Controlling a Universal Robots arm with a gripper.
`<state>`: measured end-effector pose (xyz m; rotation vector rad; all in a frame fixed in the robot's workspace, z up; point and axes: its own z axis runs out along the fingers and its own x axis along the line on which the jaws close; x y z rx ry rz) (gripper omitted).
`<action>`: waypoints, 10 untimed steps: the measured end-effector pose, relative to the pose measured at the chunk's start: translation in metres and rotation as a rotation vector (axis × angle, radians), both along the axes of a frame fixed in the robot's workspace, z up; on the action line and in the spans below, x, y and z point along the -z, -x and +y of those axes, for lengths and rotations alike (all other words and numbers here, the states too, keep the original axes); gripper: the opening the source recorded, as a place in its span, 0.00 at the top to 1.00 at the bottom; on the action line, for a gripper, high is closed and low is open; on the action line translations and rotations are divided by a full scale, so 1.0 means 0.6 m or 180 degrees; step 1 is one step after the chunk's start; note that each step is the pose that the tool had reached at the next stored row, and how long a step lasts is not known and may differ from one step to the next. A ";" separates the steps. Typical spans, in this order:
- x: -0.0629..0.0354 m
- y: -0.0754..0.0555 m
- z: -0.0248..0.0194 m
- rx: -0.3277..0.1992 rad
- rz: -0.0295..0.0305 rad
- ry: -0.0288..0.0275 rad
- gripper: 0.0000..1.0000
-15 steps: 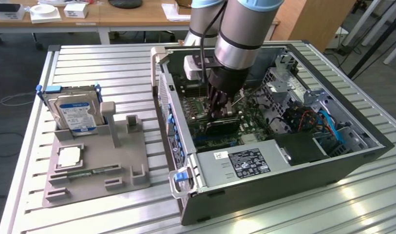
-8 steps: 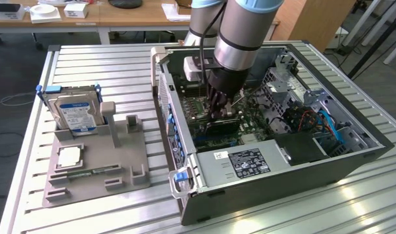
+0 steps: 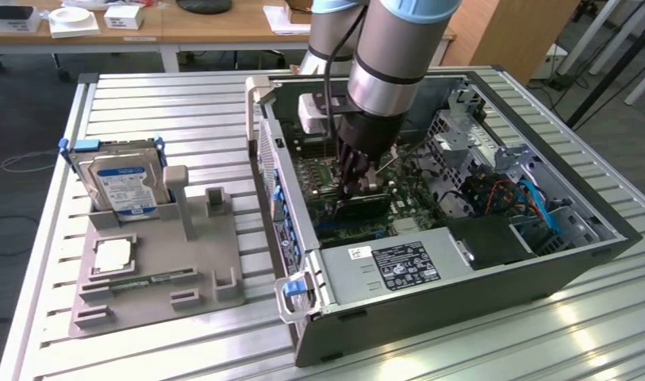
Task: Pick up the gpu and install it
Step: 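Press down on the gpu until it lock into place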
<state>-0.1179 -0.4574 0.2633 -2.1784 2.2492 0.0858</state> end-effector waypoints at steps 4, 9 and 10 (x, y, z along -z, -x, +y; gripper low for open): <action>0.001 0.000 0.0000 0.0000 0.0000 0.0000 0.90; 0.002 0.001 0.0000 0.0000 -0.0001 0.0000 0.90; 0.002 0.001 0.0000 0.0000 -0.0001 0.0000 0.90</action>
